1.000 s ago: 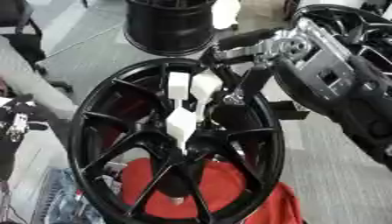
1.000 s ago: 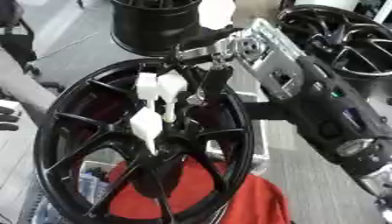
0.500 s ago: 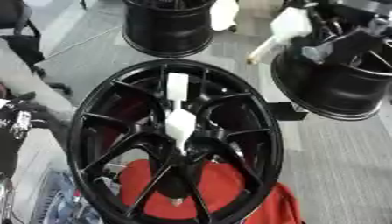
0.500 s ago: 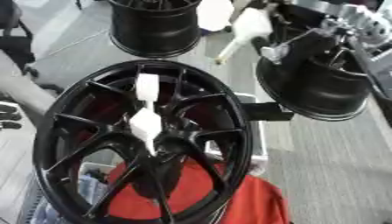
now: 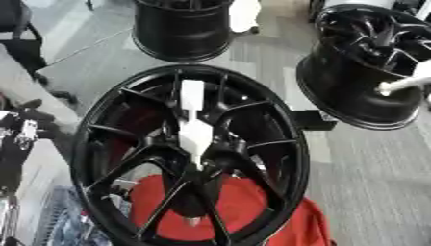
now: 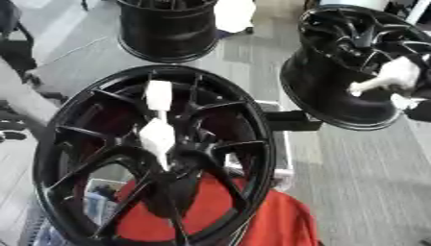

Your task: Pull the pin out of the wheel hub.

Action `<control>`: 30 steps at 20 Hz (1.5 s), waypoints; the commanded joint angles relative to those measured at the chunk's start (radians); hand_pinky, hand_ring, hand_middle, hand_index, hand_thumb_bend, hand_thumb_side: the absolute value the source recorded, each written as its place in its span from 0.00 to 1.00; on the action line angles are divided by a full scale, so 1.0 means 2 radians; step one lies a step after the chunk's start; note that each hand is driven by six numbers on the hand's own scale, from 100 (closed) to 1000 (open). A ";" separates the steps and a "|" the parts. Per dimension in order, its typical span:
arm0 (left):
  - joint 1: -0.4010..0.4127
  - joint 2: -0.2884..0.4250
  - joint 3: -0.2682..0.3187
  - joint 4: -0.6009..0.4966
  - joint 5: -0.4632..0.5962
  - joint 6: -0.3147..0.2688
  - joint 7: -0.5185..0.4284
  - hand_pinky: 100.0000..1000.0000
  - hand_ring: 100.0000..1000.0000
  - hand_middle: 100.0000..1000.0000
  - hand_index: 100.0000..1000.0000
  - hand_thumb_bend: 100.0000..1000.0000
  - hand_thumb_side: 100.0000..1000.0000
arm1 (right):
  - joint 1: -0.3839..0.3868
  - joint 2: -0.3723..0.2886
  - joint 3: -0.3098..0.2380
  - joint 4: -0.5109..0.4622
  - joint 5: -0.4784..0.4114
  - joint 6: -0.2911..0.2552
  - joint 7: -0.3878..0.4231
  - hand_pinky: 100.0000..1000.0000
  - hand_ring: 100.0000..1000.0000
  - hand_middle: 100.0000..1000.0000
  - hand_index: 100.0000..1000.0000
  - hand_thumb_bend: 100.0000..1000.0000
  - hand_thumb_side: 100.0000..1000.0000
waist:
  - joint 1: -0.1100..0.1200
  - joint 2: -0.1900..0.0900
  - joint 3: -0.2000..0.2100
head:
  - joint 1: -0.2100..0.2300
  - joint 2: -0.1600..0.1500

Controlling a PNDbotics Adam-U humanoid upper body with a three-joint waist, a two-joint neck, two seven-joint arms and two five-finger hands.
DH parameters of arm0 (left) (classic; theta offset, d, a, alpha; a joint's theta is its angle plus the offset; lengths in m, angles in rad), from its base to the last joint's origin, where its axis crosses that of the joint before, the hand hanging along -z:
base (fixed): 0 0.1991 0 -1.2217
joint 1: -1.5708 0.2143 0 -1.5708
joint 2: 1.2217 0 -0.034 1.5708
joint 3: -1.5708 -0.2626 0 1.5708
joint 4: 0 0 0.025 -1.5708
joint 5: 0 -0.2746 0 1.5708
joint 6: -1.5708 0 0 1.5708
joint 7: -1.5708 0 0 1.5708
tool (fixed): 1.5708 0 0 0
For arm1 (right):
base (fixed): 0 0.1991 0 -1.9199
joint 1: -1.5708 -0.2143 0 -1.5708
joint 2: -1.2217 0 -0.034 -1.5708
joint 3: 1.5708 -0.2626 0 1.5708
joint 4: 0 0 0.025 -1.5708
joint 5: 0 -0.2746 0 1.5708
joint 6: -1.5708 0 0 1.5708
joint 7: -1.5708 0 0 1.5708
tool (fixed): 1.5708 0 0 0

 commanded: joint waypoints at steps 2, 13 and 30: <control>-0.002 0.004 0.004 -0.010 0.000 0.000 0.003 0.56 0.58 0.55 0.84 0.00 0.66 | 0.024 0.031 -0.047 0.016 0.015 0.013 -0.102 0.80 0.80 0.85 0.89 0.12 0.22 | 0.003 -0.005 -0.003 | 0.002 -0.002; -0.002 0.000 0.003 -0.010 0.001 -0.002 0.002 0.56 0.58 0.55 0.84 0.00 0.66 | 0.025 0.092 -0.020 -0.041 -0.030 -0.022 -0.277 0.71 0.76 0.83 0.87 0.02 0.25 | 0.009 -0.005 0.000 | -0.002 0.003; -0.005 -0.004 -0.002 -0.012 0.004 -0.004 -0.004 0.56 0.58 0.55 0.84 0.00 0.66 | 0.015 0.155 0.066 -0.126 -0.101 -0.065 -0.205 0.62 0.61 0.75 0.84 0.00 0.18 | 0.015 -0.002 0.004 | -0.008 0.002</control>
